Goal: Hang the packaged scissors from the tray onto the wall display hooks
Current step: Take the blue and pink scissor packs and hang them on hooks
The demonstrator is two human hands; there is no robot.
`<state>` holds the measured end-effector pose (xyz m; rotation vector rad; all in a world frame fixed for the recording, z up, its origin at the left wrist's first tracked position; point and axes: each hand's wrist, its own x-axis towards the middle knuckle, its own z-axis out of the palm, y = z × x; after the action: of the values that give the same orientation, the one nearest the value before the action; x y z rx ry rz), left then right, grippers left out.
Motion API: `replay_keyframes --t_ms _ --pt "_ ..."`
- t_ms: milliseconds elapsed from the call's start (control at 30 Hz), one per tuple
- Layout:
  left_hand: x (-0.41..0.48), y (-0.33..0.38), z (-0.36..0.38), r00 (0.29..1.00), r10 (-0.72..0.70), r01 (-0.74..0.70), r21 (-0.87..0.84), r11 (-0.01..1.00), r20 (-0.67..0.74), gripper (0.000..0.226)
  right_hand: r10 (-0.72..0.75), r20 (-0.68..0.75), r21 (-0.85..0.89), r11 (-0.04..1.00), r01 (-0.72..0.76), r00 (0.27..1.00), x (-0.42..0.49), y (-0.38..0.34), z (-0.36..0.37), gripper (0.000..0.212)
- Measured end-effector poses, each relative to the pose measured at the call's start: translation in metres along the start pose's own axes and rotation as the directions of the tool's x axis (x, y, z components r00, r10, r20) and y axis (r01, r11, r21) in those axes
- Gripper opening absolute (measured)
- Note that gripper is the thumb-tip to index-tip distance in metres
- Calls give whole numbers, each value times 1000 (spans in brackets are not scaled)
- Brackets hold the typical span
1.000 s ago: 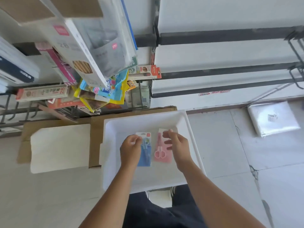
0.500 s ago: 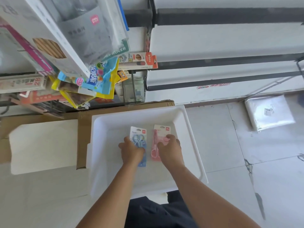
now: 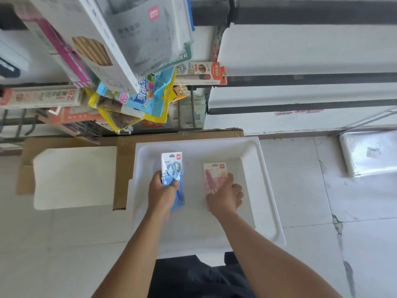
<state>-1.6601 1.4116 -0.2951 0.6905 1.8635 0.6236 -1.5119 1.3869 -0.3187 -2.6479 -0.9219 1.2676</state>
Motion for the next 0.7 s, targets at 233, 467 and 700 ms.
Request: replay_keyframes --t_ms 233,467,700 --pt "-14 10 -17 997 52 -48 -76 996 51 15 -64 99 233 972 40 993 -15 -1 -27 54" --pt "-52 46 -41 983 140 -122 -146 982 116 11 -219 95 684 723 97 971 -64 -28 -97 54" --pt "-92 111 -72 947 289 -251 -243 937 137 19 -327 -46 753 610 248 944 -117 -62 -155 39"
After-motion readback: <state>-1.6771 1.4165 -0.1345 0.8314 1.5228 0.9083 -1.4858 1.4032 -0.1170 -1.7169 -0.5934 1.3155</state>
